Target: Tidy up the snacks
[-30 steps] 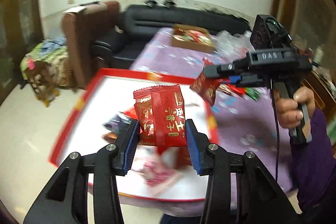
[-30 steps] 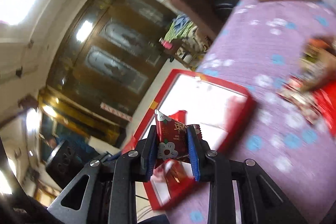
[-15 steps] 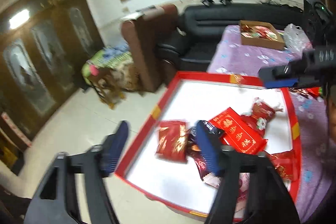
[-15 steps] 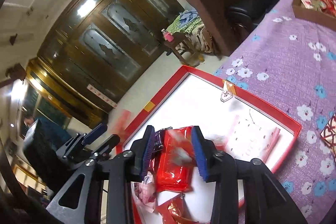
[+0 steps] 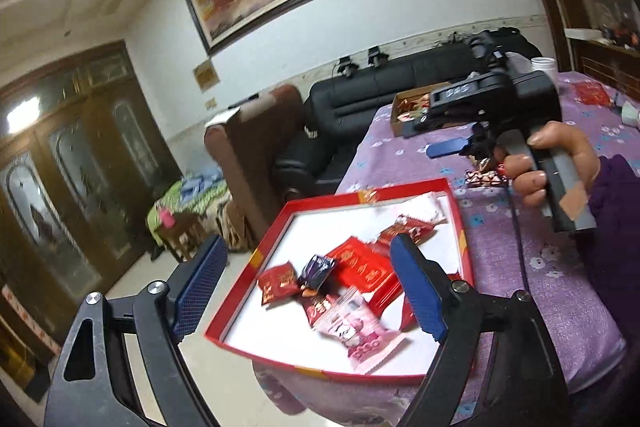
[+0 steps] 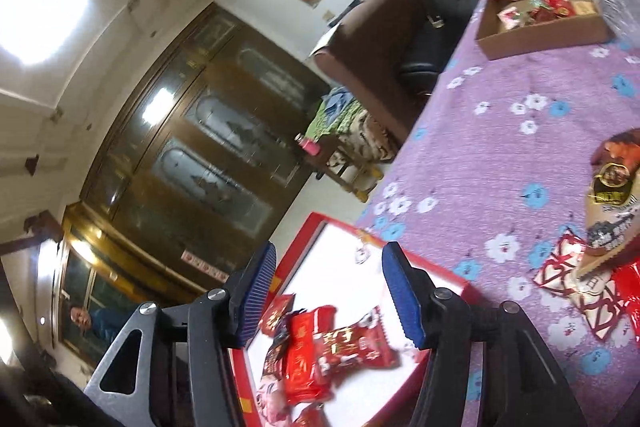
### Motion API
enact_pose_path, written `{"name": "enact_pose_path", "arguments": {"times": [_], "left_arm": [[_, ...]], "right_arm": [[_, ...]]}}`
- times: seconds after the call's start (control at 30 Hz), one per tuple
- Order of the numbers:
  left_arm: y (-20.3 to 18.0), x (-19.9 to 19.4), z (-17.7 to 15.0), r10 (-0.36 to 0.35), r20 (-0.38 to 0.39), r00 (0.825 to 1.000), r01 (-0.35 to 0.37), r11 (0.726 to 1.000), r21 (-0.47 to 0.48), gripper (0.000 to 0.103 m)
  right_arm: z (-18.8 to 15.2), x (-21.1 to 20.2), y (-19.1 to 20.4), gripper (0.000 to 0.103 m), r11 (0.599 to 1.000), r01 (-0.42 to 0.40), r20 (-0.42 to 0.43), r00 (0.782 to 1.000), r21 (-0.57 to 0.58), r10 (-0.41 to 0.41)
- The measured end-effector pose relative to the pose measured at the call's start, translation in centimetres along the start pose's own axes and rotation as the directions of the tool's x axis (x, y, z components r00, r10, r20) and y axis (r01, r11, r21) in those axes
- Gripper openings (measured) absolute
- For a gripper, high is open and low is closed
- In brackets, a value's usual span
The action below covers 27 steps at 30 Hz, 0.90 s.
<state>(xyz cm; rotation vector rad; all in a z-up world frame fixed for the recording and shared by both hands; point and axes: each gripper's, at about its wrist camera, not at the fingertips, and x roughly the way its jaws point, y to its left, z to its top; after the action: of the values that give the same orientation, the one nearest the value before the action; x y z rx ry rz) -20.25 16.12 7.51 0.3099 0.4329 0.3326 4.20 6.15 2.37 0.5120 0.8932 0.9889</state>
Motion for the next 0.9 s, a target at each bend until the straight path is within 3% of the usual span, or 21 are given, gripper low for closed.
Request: {"name": "enact_pose_path", "arguments": {"times": [0.23, 0.63, 0.9], "left_arm": [[-0.6, 1.0, 0.4, -0.034, -0.038, 0.999, 0.034, 0.999, -0.002, 0.085], [1.2, 2.3, -0.2, -0.075, -0.134, 0.988, 0.058, 0.989, -0.133, 0.085], [0.8, 2.8, -0.5, -0.086, -0.152, 0.985, 0.067, 0.990, -0.126, 0.085]], "right_arm": [[0.3, -1.1, 0.1, 0.059, 0.999, 0.034, 0.030, 0.999, -0.029, -0.034], [0.4, -1.4, 0.2, 0.059, 0.999, 0.036, 0.039, 0.999, -0.034, -0.034], [0.4, -1.5, 0.3, 0.060, 0.998, 0.050, 0.033, 0.998, -0.028, -0.049]]}}
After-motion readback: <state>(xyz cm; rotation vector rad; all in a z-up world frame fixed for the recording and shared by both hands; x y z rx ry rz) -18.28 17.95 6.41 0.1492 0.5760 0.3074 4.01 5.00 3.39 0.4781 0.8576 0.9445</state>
